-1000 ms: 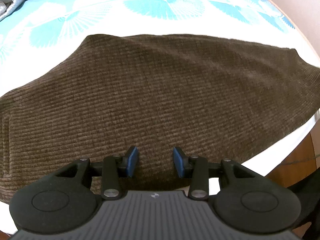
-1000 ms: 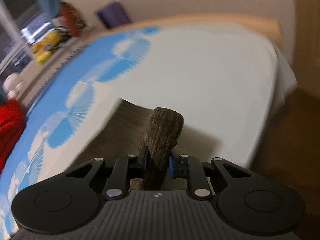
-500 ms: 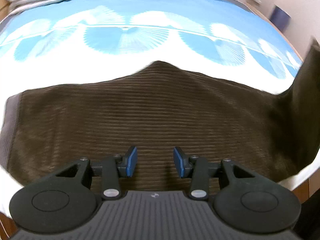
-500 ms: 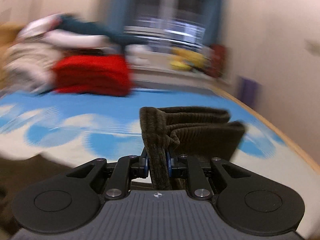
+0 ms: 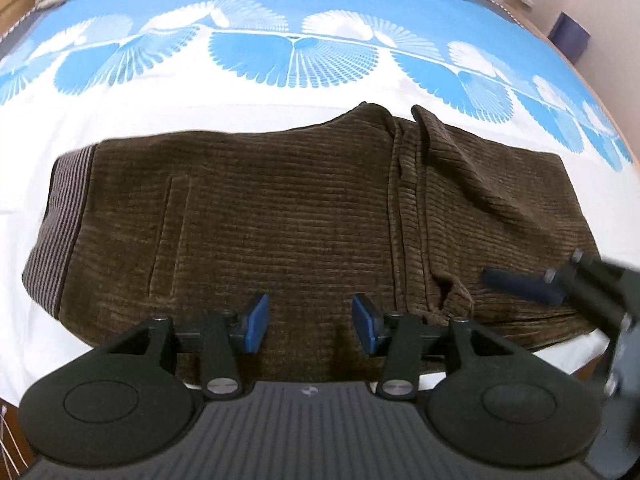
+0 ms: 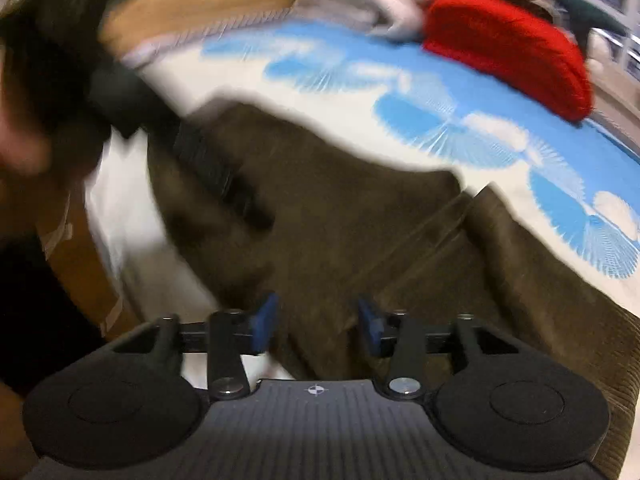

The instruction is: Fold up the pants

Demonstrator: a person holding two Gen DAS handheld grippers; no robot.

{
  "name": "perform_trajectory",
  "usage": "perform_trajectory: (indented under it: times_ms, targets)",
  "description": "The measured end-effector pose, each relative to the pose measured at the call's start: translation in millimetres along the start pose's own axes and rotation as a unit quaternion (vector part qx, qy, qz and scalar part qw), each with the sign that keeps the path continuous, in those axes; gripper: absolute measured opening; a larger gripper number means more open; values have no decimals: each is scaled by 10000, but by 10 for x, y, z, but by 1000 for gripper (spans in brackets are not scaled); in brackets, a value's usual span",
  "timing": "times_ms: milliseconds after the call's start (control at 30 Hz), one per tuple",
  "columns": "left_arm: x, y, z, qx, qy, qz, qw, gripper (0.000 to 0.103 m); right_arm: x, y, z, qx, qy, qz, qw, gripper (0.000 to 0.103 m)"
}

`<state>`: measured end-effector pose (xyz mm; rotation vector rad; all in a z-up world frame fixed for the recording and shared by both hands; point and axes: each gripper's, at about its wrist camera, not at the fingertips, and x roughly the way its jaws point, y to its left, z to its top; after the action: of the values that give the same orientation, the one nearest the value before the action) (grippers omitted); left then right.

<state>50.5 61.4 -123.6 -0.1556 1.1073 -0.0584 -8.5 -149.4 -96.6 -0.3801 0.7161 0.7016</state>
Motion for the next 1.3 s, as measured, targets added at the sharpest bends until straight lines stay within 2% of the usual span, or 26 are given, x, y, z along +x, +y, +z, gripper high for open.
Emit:
perform_trajectory:
  times_ms: [67, 167, 300, 333, 367, 433, 500, 567, 633, 700, 767, 800, 900, 967, 1000, 1067, 1133, 1200, 1233, 1267, 1300]
  targets:
    - [11, -38, 5, 69, -46, 61, 9999, 51, 75, -85, 19, 195, 131, -298, 9993, 54]
    - [33, -101, 44, 195, -97, 169, 9996, 51, 270, -156, -30, 195, 613, -638, 9959, 54]
    - [53, -154, 62, 267, -93, 182, 9994, 51, 315, -151, -156, 198, 804, -554, 9950, 51]
    - [55, -162, 69, 270, -103, 186, 9994, 51, 316, -145, -175, 153, 792, -468, 9956, 38]
    - [51, -164, 75, 262, -113, 193, 9994, 51, 301, -157, -166, 107, 774, -357, 9963, 16]
    - [45, -150, 86, 202, -139, 216, 9995, 51, 200, -108, -140, -55, 487, -445, 9978, 14]
    - [29, -116, 103, 72, -190, 260, 9995, 51, 3, -55, -115, -182, -5, -433, 9989, 13]
    - [9, -89, 120, -51, -239, 254, 9994, 51, -208, -19, -108, -304, -435, -218, 9984, 13]
    - [4, -93, 138, -135, -264, 237, 9993, 51, -276, 9, -170, -492, -451, 28, 9978, 13]
    - [19, -132, 157, -141, -245, 219, 9994, 51, -204, 47, -279, -716, -43, 231, 9972, 13]
    - [34, -189, 179, -131, -229, 180, 9995, 51, -90, 83, -398, -947, 457, 247, 9941, 17]
    - [43, -215, 187, -129, -227, 158, 9995, 51, -116, 86, -419, -975, 445, 185, 9941, 17]
    - [75, -332, 220, -108, -221, 61, 9997, 51, -349, -105, -341, -367, 157, 309, 9987, 28]
    - [110, -411, 243, -61, -232, 2, 9997, 51, -554, -363, -314, 318, -134, 155, 9993, 45]
    - [125, -447, 256, -50, -251, -28, 9997, 51, -644, -486, -323, 622, -235, 1, 9978, 49]
    - [153, -508, 286, -108, -356, -186, 9991, 51, -822, -790, -391, 1363, -351, -532, 9886, 61]
    - [196, -554, 318, -210, -475, -326, 9981, 51, -950, -1099, -544, 2131, -248, -1091, 9706, 61]
    - [250, -588, 368, -360, -574, -498, 9965, 51, -999, -1335, -767, 2750, 116, -1653, 9471, 63]
    - [284, -602, 409, -454, -605, -675, 9948, 51, -999, -1452, -918, 3054, 438, -1922, 9316, 64]
    - [316, -618, 458, -470, -599, -804, 9938, 51, -987, -1538, -1059, 3316, 690, -2035, 9186, 64]
    - [362, -653, 530, -390, -567, -896, 9936, 51, -981, -1631, -1219, 3628, 908, -1950, 9067, 65]
